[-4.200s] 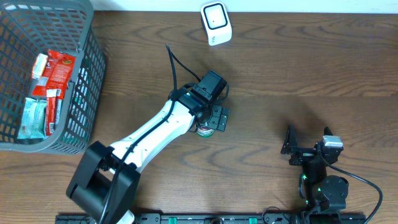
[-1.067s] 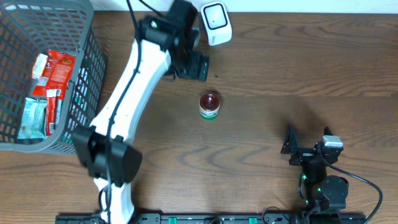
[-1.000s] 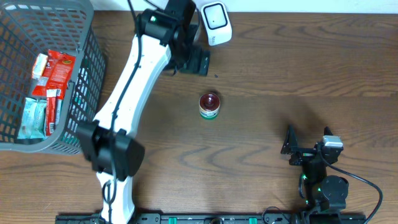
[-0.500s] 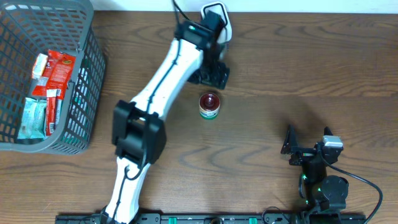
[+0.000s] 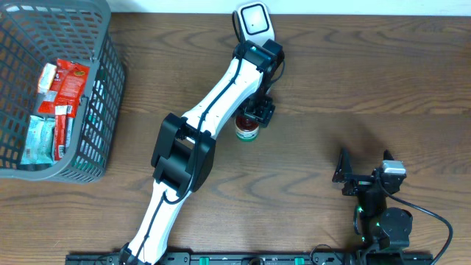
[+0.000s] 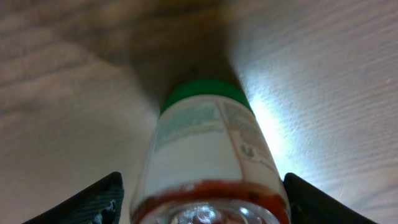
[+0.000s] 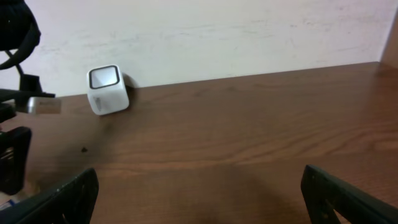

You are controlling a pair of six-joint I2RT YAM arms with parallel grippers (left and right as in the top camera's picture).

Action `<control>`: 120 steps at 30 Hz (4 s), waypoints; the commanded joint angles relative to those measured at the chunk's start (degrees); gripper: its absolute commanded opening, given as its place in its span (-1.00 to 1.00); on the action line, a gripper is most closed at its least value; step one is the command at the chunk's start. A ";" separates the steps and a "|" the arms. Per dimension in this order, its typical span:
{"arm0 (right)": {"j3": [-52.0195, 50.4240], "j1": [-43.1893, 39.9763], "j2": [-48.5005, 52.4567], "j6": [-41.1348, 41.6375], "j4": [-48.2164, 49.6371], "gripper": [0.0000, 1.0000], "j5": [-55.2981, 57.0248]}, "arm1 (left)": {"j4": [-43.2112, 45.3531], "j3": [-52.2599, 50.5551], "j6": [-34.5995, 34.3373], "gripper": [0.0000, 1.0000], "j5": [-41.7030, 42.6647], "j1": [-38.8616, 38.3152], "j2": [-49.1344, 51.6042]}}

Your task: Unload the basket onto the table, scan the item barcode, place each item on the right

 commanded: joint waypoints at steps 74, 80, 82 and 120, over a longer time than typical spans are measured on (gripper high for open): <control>28.81 0.13 80.81 13.68 10.69 -0.19 -81.48 | 5.90 -6.64 8.02 0.07 38.60 11.78 -14.38; 28.81 0.22 84.26 8.94 10.67 -0.44 -78.71 | 6.86 -7.67 7.91 0.07 37.59 11.32 -14.36; 28.81 0.24 84.41 8.94 10.64 -0.48 -75.95 | 7.08 -8.79 7.67 0.07 35.69 10.86 -14.36; 28.70 13.22 84.52 12.22 8.72 -0.97 -43.74 | 14.12 -20.41 3.41 0.08 29.51 4.70 -14.36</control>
